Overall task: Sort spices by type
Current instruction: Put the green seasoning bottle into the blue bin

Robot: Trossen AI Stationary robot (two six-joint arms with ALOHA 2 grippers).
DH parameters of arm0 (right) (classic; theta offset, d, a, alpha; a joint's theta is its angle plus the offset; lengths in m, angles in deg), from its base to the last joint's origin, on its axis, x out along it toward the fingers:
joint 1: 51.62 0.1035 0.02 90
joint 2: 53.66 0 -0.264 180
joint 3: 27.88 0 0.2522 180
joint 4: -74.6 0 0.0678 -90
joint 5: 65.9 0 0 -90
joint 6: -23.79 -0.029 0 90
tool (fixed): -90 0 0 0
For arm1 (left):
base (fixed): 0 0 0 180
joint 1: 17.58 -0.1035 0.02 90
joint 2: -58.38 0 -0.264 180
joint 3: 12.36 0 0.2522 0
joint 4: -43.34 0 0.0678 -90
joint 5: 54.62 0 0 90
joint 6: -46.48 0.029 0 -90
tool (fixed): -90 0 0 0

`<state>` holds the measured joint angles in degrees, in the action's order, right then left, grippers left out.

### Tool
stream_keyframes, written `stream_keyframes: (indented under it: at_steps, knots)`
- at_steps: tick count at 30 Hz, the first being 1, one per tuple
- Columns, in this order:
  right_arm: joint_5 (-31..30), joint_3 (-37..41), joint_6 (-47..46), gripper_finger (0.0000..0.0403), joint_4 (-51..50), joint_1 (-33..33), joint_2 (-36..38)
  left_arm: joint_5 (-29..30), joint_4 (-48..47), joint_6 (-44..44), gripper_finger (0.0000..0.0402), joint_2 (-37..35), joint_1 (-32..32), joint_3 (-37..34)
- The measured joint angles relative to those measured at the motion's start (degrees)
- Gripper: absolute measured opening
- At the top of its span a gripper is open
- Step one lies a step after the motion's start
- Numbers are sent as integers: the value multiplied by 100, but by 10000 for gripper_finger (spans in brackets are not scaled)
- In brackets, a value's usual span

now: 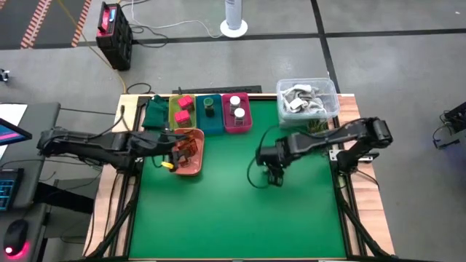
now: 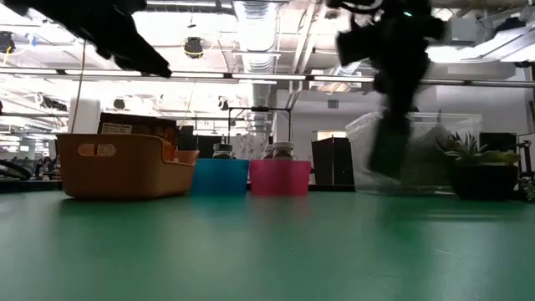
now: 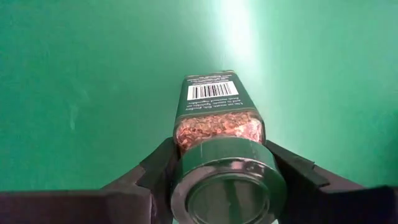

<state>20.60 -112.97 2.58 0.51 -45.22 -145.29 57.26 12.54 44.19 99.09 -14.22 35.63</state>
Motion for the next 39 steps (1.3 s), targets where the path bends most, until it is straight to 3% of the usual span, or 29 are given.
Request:
stream_keyframes:
  at_steps: [8, 19, 30, 39]
  knots:
    - [-482, -840, 1190, 220, 953, -674, 0, -688, 613, 366, 218, 1503, -412, 553]
    - [-477, -918, 2312, 220, 2549, -882, -153, -1123, 751, 814, 248, 2992, -567, 1855]
    - [-635, -916, 2624, 220, 2916, -836, -402, -1121, 726, 1048, 332, 4002, -726, 2510]
    - [-697, -916, 2694, 222, 2978, -693, -385, -1142, 747, 1234, 332, 4202, -852, 2678]
